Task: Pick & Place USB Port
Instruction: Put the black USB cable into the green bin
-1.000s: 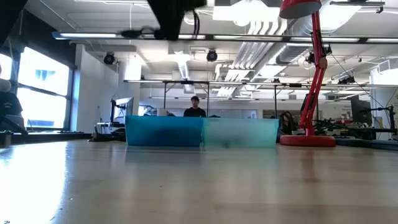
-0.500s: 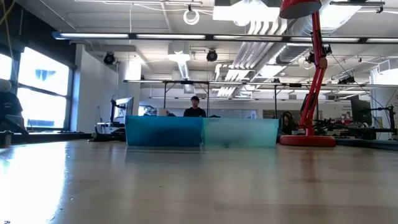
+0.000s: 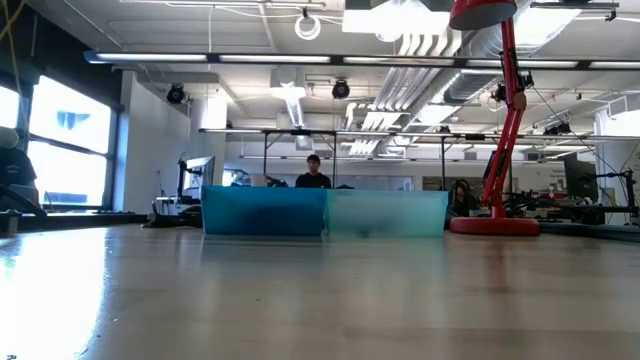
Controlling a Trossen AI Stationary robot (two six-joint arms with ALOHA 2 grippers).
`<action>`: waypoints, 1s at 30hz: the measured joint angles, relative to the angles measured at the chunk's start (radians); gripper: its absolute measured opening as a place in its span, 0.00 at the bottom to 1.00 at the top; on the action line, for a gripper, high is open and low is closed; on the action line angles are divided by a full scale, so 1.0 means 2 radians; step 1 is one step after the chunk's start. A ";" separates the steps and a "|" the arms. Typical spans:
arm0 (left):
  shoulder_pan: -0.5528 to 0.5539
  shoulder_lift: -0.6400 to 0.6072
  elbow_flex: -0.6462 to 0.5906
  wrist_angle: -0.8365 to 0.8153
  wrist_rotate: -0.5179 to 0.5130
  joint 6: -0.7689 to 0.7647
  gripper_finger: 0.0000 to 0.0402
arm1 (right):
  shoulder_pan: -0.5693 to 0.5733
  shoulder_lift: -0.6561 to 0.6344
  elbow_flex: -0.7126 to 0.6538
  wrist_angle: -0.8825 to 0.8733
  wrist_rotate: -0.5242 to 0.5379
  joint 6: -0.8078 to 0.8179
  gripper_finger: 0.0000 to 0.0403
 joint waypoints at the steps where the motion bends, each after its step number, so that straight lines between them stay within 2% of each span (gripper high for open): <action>1: 0.000 0.001 0.000 0.019 0.008 0.001 0.00 | 0.000 0.005 0.000 0.013 0.014 -0.015 0.45; 6: -0.007 0.004 0.000 0.084 0.032 0.027 0.00 | 0.000 0.021 0.000 0.050 0.076 -0.058 0.45; 11: -0.007 0.015 0.000 0.076 0.031 0.027 0.00 | 0.000 0.027 0.000 0.076 0.117 -0.065 0.45; 16: -0.005 0.031 0.001 0.086 0.036 0.026 0.00 | -0.009 0.027 0.000 0.097 0.114 -0.026 0.47; 30: 0.012 0.055 -0.001 0.110 0.062 0.024 0.00 | -0.018 0.028 0.000 0.099 0.077 -0.027 0.50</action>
